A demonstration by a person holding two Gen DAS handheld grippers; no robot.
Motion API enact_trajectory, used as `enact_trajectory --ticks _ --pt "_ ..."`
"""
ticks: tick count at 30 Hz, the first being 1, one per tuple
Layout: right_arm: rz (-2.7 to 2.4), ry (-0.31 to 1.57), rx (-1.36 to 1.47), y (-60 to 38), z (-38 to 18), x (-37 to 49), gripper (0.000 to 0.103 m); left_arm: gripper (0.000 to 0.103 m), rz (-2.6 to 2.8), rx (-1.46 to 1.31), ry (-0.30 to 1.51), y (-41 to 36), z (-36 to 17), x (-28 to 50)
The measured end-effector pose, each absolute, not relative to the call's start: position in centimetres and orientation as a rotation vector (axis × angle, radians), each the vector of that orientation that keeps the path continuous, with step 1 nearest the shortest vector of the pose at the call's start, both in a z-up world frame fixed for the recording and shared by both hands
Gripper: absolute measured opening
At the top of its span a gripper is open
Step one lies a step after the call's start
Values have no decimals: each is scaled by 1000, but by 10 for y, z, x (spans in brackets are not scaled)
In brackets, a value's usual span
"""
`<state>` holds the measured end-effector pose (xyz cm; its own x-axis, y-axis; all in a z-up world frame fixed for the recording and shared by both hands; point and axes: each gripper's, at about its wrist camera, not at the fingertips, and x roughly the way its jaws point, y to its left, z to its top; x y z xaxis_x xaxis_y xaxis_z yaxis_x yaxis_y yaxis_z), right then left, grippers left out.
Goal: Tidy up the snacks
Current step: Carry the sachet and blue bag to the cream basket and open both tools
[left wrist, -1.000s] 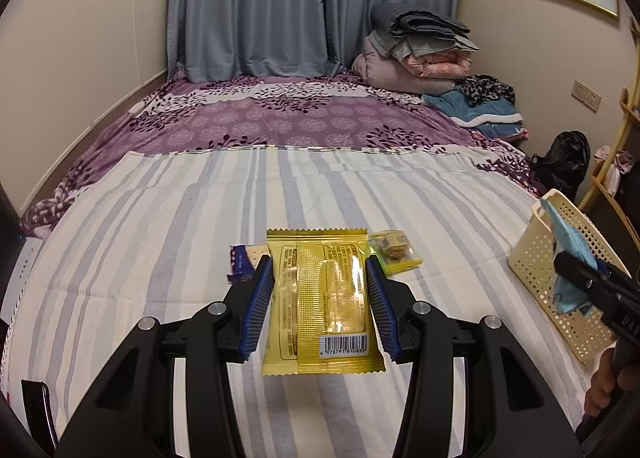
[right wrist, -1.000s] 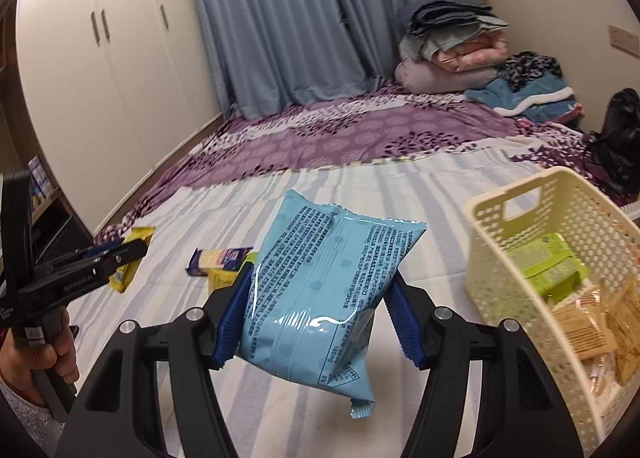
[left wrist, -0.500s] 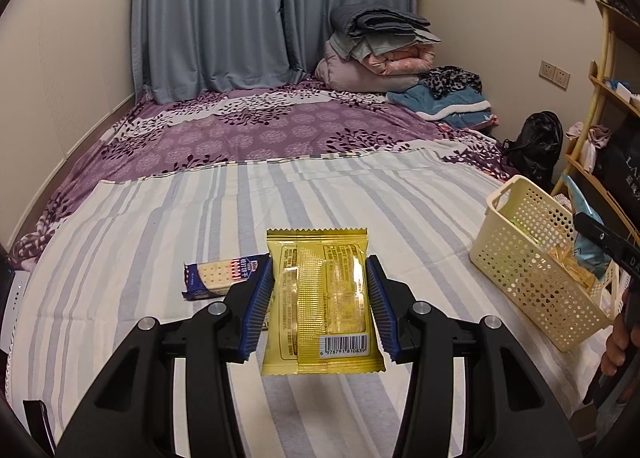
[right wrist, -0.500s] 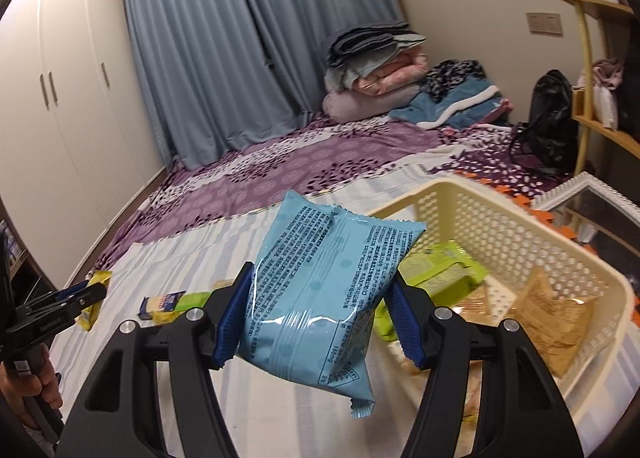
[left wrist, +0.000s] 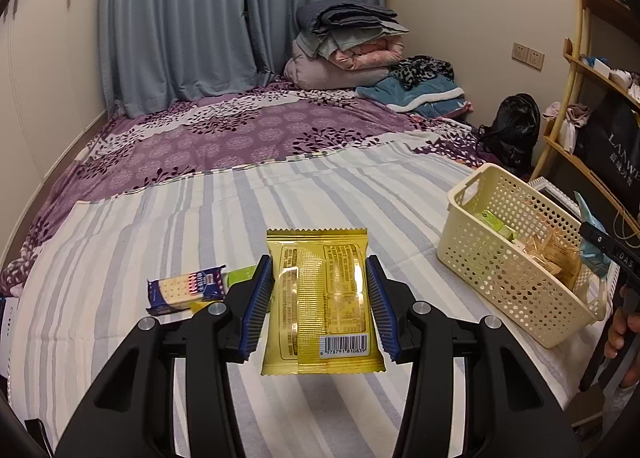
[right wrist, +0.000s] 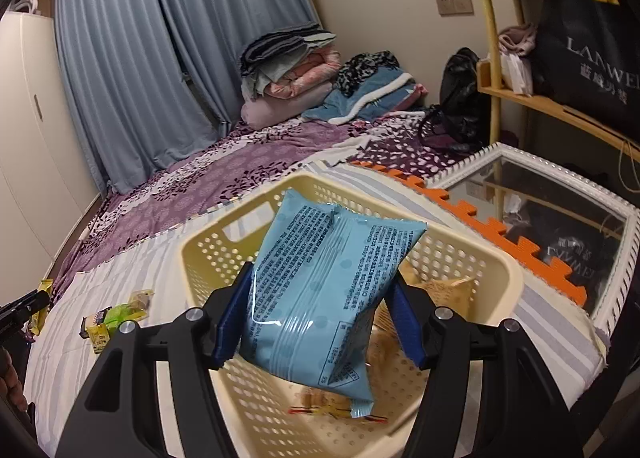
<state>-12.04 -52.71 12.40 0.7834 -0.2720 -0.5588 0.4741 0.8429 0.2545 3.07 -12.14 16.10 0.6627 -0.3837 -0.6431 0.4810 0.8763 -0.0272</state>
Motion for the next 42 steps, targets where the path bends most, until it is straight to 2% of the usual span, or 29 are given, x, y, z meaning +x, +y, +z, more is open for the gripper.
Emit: enact_trajectory --ticks 5,20,23,27,42 --pt "-434 510 430 -540 121 -132 74 48 -522 173 679 -139 166 27" --pt "-482 454 412 -543 124 -139 75 48 -694 215 672 -211 174 9" --pt "-489 443 405 -544 126 -140 79 48 -751 225 669 -233 175 0" --pt "-503 426 408 -548 127 -144 80 48 -841 230 681 -265 175 -13" --pt "-557 410 453 -569 123 -157 80 48 -1060 323 696 -354 146 -54"
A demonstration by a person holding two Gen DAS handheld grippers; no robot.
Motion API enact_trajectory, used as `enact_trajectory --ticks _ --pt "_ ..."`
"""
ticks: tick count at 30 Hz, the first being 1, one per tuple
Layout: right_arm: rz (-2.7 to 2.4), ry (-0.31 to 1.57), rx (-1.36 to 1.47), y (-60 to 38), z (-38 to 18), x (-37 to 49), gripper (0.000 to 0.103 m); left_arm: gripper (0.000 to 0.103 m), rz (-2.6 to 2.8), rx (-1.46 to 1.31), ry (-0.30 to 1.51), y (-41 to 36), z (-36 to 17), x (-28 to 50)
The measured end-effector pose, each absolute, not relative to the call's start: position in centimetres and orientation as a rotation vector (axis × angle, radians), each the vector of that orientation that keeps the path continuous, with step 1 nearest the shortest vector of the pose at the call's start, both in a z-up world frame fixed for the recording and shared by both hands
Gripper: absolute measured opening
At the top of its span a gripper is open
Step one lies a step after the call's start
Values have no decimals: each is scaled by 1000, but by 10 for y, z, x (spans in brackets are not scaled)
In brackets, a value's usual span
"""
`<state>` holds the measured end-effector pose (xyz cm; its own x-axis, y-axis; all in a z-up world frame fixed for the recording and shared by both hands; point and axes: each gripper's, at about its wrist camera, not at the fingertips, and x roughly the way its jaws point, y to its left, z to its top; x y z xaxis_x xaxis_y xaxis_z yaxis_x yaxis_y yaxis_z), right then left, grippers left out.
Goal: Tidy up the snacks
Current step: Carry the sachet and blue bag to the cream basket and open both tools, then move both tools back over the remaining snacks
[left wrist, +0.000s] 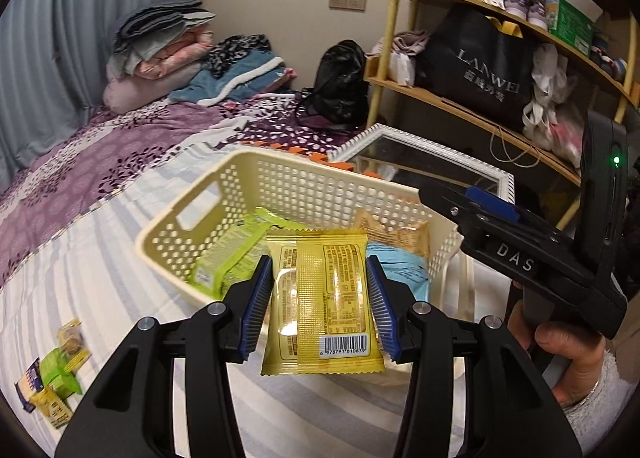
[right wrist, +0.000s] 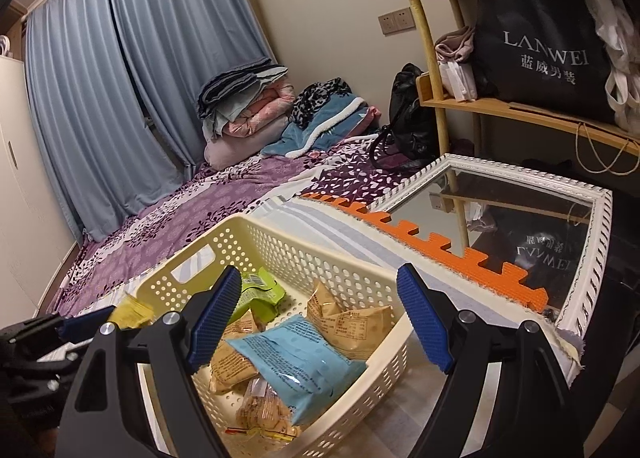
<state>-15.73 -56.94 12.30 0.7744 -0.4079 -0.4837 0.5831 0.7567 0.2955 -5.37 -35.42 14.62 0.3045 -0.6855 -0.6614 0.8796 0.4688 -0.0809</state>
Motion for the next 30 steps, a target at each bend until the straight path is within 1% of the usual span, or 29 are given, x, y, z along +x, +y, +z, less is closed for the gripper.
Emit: enact_trajectory --ticks 1,3,4,5,16,19,21,22,24,30 --pt "-557 411 454 -570 123 -157 80 49 -1084 313 700 -358 144 -54" --pt "-559 412 452 -571 123 -157 80 63 -1121 295 713 -363 142 -55" --pt "-560 412 451 -571 123 -157 80 80 -1120 288 715 -364 141 -55" --pt "-561 410 451 -571 123 -158 80 86 -1116 274 705 -362 141 -54" --pt "-547 420 451 -563 122 -149 80 86 -1043 230 709 -332 145 -35" --pt "-535 418 446 -559 125 -146 83 86 -1025 224 713 -325 147 -32" --pt "-533 415 444 -556 126 -145 85 93 -1008 220 718 -321 148 -30" --pt "-531 414 442 -555 127 -145 85 98 -995 216 719 -319 149 -29" --pt "-521 415 435 -549 130 -142 90 99 -966 210 725 -312 149 -26" --pt "-495 413 421 -536 136 -137 91 99 -906 183 739 -290 151 -14"
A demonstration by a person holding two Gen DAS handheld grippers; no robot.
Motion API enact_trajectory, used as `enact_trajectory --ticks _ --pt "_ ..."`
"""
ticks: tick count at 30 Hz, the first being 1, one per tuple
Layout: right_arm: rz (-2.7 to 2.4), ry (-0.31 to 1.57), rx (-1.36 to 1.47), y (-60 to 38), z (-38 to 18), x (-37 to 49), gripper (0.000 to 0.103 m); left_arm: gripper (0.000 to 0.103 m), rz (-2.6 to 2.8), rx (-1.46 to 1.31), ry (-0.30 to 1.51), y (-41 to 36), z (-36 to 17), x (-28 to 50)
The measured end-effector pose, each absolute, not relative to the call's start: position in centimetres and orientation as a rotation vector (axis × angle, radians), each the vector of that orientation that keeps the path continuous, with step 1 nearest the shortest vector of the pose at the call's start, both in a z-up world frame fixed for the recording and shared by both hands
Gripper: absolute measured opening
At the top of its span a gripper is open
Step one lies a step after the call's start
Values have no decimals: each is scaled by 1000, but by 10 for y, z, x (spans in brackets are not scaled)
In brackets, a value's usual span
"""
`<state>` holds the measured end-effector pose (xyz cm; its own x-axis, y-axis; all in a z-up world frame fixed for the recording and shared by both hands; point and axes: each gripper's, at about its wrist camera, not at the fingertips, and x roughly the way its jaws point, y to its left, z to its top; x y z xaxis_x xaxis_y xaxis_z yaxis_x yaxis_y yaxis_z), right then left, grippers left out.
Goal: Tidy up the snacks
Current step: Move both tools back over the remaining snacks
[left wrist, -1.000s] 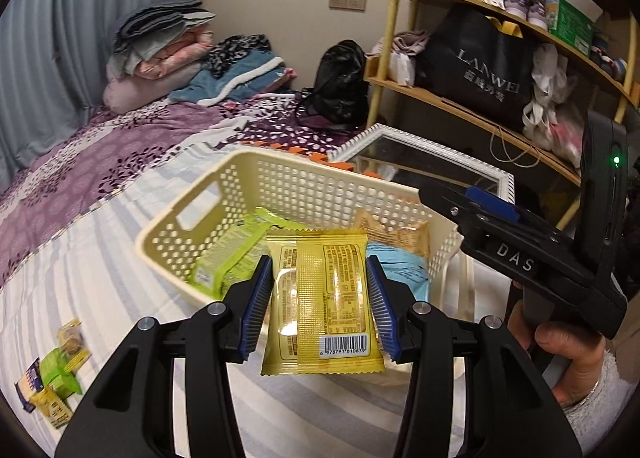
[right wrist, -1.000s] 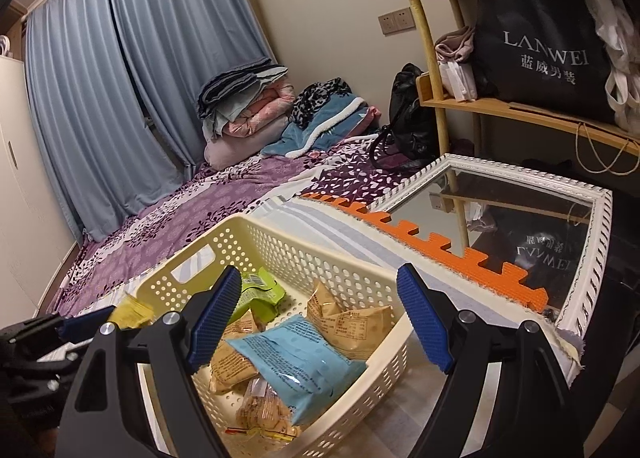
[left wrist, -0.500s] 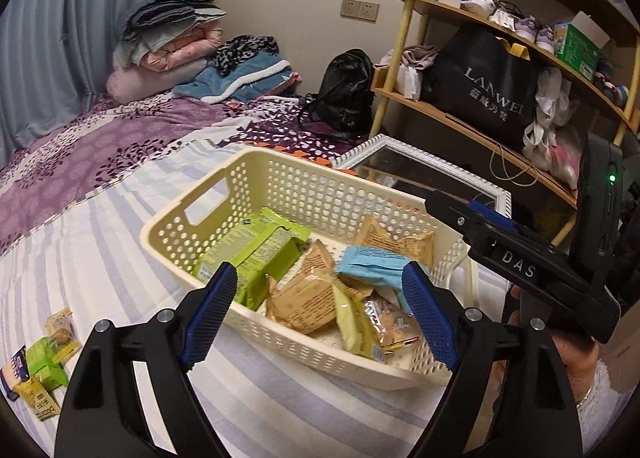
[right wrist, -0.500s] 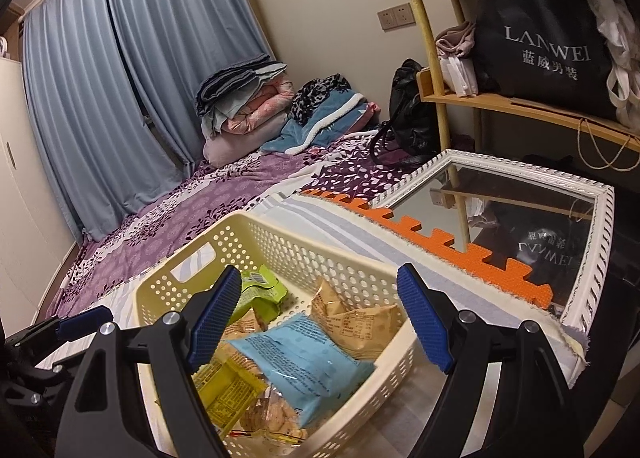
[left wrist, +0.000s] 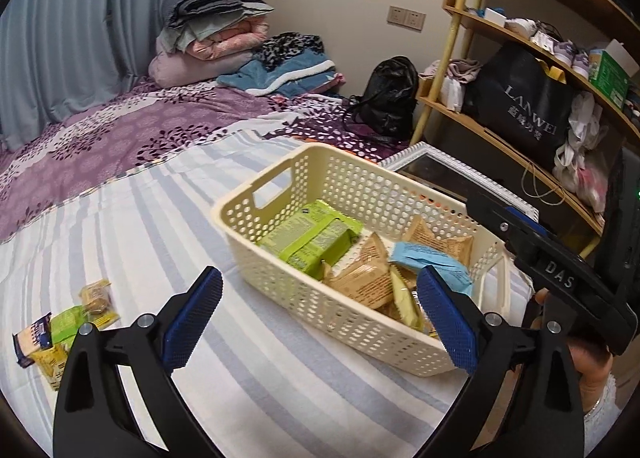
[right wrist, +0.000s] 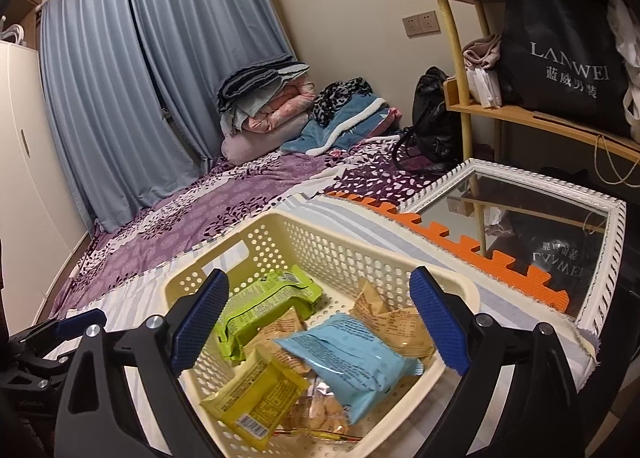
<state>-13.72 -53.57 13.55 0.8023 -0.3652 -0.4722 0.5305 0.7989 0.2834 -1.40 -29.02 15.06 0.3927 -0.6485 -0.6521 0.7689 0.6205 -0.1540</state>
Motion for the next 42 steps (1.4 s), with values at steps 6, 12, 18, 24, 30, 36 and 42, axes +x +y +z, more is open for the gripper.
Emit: enact_trajectory --ticks 6,12,18,24,30,36,42 --pt "-449 418 386 -515 143 -129 91 99 -844 150 733 -265 153 -3" --pt "-408 420 368 -497 149 -121 91 99 -780 142 724 -242 155 6" --pt "-354 429 339 -476 154 -111 95 99 -733 120 724 -219 156 14" --pt "-306 447 315 -457 156 -99 95 99 -677 116 718 -198 154 23" --pt "-252 472 282 -435 156 -87 95 99 -623 136 693 -182 153 27" --pt "-206 496 252 -415 154 -76 95 99 -590 110 707 -165 148 35" --pt "-172 524 226 -397 149 -66 95 99 -551 85 725 -145 139 46"
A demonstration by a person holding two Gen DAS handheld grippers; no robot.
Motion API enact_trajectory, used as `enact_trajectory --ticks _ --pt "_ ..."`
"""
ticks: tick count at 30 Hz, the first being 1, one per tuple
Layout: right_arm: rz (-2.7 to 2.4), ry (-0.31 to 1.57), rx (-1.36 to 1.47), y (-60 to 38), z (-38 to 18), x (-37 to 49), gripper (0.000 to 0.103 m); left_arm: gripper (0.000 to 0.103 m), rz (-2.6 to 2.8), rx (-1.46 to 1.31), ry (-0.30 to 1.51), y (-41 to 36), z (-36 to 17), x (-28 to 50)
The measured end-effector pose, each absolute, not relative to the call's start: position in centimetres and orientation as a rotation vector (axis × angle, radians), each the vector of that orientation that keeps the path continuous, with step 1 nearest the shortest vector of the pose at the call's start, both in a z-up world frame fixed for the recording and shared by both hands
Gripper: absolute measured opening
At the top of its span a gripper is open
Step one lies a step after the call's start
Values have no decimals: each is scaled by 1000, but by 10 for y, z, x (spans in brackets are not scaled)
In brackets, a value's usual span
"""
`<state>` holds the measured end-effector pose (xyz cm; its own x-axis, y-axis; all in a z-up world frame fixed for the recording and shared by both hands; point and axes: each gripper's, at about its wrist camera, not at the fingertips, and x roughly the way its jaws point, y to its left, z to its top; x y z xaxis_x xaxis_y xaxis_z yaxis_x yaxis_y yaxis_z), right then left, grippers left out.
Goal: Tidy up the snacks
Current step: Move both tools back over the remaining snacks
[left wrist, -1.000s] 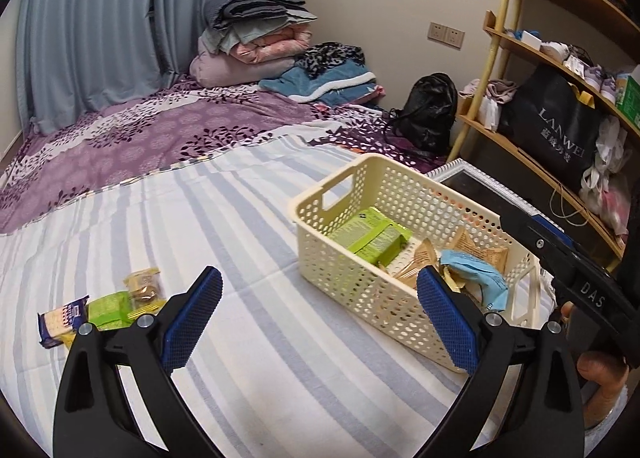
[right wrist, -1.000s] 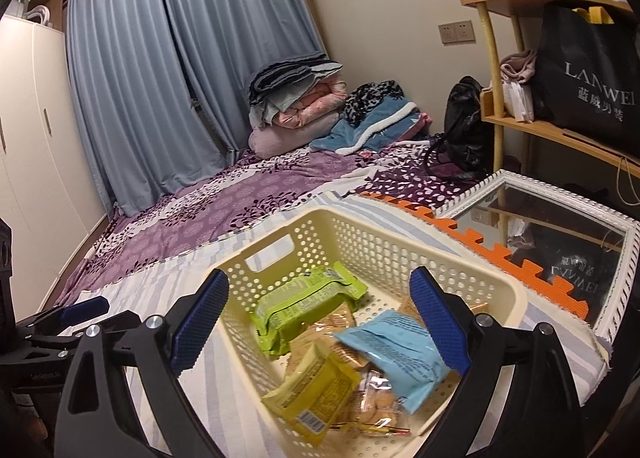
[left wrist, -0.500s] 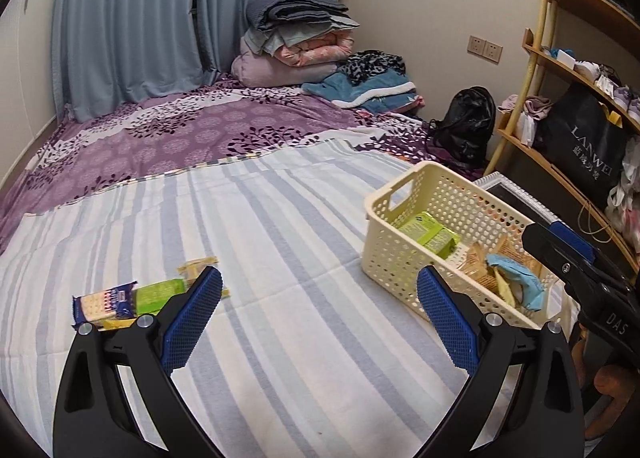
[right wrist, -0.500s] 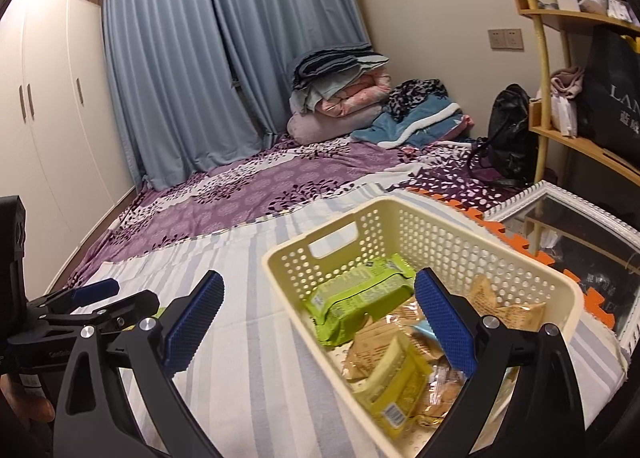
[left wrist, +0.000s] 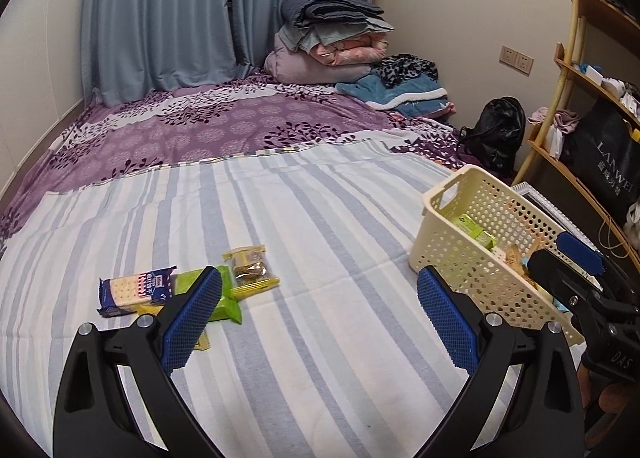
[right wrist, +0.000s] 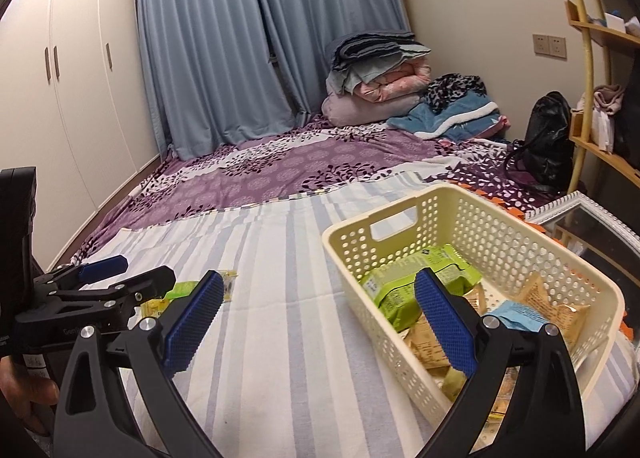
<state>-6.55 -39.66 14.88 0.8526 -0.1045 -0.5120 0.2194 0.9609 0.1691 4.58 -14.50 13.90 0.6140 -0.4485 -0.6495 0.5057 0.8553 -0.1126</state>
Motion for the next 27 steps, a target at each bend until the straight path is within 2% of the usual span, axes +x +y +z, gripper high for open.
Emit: enact_trajectory --ticks 16,27 --pt "-64 622 132 -350 124 -32 96 99 -425 36 787 -100 108 74" --pt "16 732 96 -320 85 -12 98 99 -252 -12 915 -42 53 103"
